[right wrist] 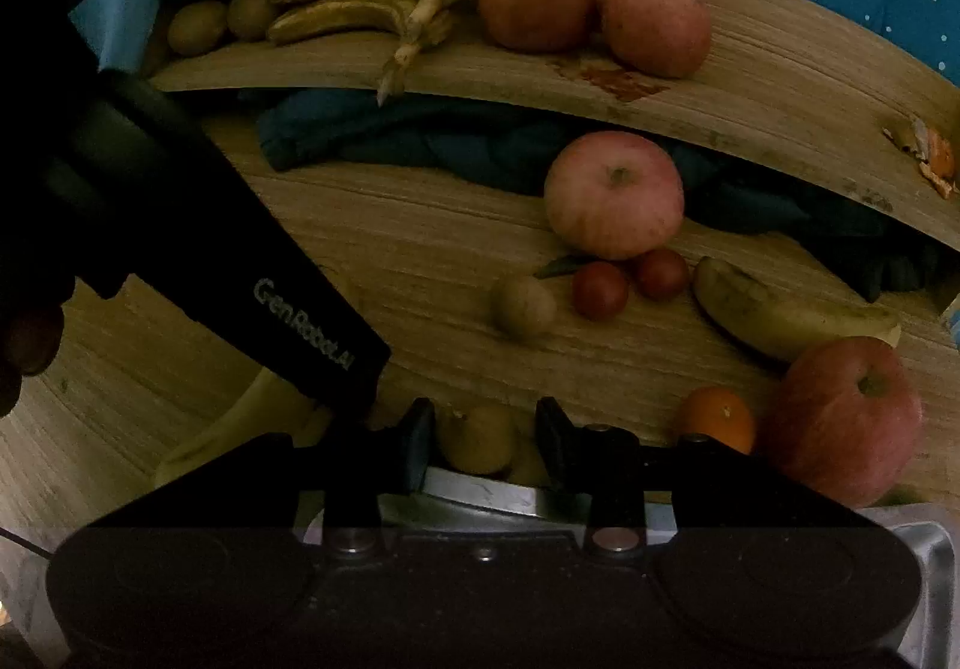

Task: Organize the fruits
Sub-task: 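Close the left gripper on the banana while the right gripper grasps the small brown fruit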

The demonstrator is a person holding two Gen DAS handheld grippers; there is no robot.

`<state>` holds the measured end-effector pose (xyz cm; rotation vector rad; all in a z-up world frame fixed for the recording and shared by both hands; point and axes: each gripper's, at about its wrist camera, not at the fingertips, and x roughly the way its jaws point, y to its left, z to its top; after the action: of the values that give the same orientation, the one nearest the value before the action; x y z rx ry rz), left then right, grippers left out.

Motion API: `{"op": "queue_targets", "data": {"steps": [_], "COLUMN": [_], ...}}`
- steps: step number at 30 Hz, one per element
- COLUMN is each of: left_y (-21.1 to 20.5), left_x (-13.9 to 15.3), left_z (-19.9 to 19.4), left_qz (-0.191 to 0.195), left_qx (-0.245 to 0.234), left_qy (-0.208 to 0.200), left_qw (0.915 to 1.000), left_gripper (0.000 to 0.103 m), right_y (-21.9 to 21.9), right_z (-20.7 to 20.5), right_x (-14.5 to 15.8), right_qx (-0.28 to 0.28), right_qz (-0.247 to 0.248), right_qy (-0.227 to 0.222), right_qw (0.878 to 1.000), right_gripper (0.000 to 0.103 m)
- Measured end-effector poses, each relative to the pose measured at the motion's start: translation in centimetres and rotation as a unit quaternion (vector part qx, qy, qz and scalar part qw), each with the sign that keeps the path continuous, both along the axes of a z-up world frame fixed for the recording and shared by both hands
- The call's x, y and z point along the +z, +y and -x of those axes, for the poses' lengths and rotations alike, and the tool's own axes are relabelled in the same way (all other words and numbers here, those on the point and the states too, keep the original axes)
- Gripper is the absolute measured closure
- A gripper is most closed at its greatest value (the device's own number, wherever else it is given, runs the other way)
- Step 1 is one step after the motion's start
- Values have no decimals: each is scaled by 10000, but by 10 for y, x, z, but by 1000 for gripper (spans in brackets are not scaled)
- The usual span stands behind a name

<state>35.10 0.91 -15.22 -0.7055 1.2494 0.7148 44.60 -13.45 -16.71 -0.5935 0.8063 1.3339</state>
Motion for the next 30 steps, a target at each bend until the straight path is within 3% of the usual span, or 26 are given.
{"op": "queue_targets", "data": {"steps": [3,11,16,30], "left_y": [2,-1,-2,-8], "left_x": [1,1,3,19], "left_z": [3,10,19,35], "left_qz": [63,29,138,79], "left_qx": [80,138,161,183], "left_qy": [-34,-78,-348,-598], "left_qw": [9999,9999,9992,9980], "left_gripper": [59,62,65,66], "right_y": [-1,0,-2,-17], "right_z": [1,8,10,16], "right_x": [0,-1,-2,20], "right_qx": [-10,-156,-202,-273], "right_qz": [37,92,18,-376], "right_qy": [-4,-93,-33,-201], "right_qw": [10000,9998,9998,9987], "right_gripper": [70,69,72,72]}}
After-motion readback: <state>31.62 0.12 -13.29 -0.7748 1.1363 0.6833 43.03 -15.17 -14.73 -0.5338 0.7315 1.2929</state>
